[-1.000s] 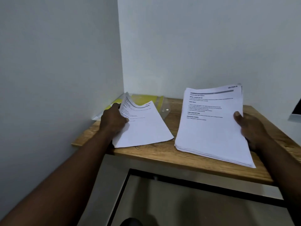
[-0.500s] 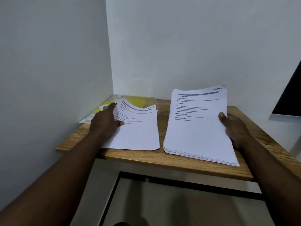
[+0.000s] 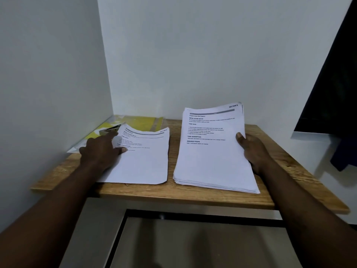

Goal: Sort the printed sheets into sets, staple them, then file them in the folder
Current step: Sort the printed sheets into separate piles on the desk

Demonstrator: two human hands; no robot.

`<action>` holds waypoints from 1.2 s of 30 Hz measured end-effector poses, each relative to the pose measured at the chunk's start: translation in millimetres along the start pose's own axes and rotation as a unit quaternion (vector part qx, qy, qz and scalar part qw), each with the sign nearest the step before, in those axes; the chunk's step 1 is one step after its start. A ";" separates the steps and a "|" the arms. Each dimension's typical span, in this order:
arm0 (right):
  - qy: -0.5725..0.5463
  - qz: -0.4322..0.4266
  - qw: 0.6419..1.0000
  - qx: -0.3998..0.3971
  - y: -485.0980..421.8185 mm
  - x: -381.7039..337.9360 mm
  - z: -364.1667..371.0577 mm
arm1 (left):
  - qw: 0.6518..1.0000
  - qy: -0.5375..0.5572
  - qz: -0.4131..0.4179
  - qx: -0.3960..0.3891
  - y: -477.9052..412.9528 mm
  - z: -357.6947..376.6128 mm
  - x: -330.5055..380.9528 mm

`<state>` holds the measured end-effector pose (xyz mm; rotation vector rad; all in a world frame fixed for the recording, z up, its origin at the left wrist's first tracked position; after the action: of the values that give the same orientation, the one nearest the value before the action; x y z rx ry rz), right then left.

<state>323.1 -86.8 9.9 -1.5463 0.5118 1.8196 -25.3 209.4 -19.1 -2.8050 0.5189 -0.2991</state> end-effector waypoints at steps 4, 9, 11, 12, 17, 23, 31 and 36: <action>0.001 0.007 1.000 0.004 -0.1 -0.5 0.3 | 1.000 -0.018 -0.015 -0.003 5.4 -4.3 10.1; 0.008 0.005 1.000 0.006 -1.0 -0.5 0.0 | 0.998 -0.043 -0.038 -0.008 7.4 -9.8 21.8; 0.012 0.006 1.000 0.005 -2.4 0.2 -1.2 | 0.998 -0.061 -0.031 0.016 8.1 -11.3 28.8; 0.012 0.007 1.000 0.005 -2.5 0.6 -1.5 | 0.997 -0.067 -0.028 0.028 8.6 -11.4 32.4; 0.009 0.011 1.000 0.008 -6.2 2.1 -3.3 | 0.995 -0.067 0.039 0.068 18.5 -18.6 72.1; 0.006 0.014 1.000 0.000 -4.2 0.8 -3.0 | 0.959 0.232 0.160 -0.019 40.3 -19.4 140.5; 0.018 0.010 1.000 -0.005 -5.0 1.7 -4.6 | 0.915 0.381 0.077 -0.104 39.9 -0.2 168.9; 0.010 0.014 1.000 -0.009 -6.4 2.6 -4.6 | 0.874 0.466 0.049 -0.129 40.8 6.8 165.0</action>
<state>330.7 -84.8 7.3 -1.5772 0.5310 1.8370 114.3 112.4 -12.8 -2.6814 0.9343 -1.7020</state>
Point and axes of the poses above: each hand's wrist, its own y-axis away from the middle knuckle, its own z-axis out of the palm, x = y × z, the point moved 1 cm from there along -y, towards the middle knuckle, and after that the axes turned 14 degrees about -y, right-handed, at the moved point
